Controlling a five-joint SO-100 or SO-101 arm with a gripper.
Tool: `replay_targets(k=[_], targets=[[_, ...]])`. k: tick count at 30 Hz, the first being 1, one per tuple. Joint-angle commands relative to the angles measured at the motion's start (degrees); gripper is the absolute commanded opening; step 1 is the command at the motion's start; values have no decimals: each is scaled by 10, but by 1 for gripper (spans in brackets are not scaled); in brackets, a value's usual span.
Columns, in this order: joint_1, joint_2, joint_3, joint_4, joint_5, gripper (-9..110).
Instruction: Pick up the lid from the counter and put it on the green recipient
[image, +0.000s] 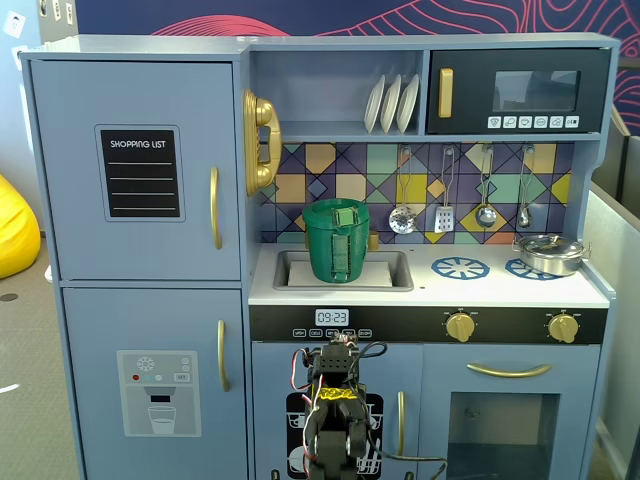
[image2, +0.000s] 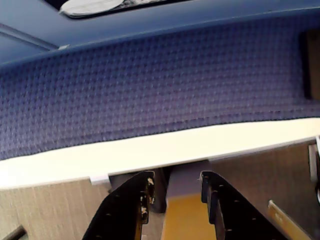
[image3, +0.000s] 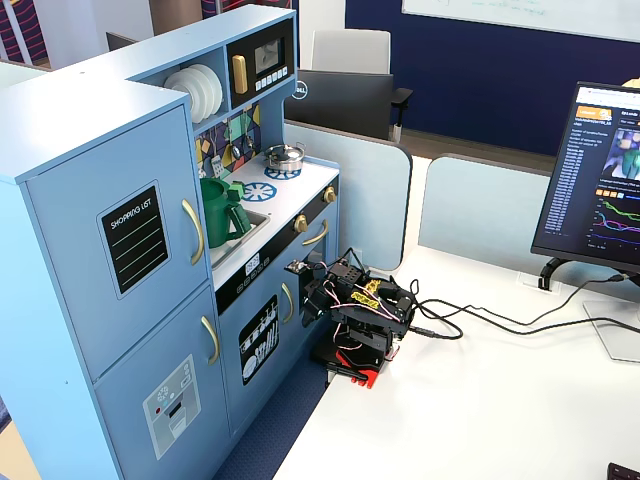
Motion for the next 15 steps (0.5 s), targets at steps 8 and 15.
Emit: replay_targets(k=[8, 15], targets=[[4, 6, 0, 111, 2, 3], [4, 6, 0, 111, 3, 3]])
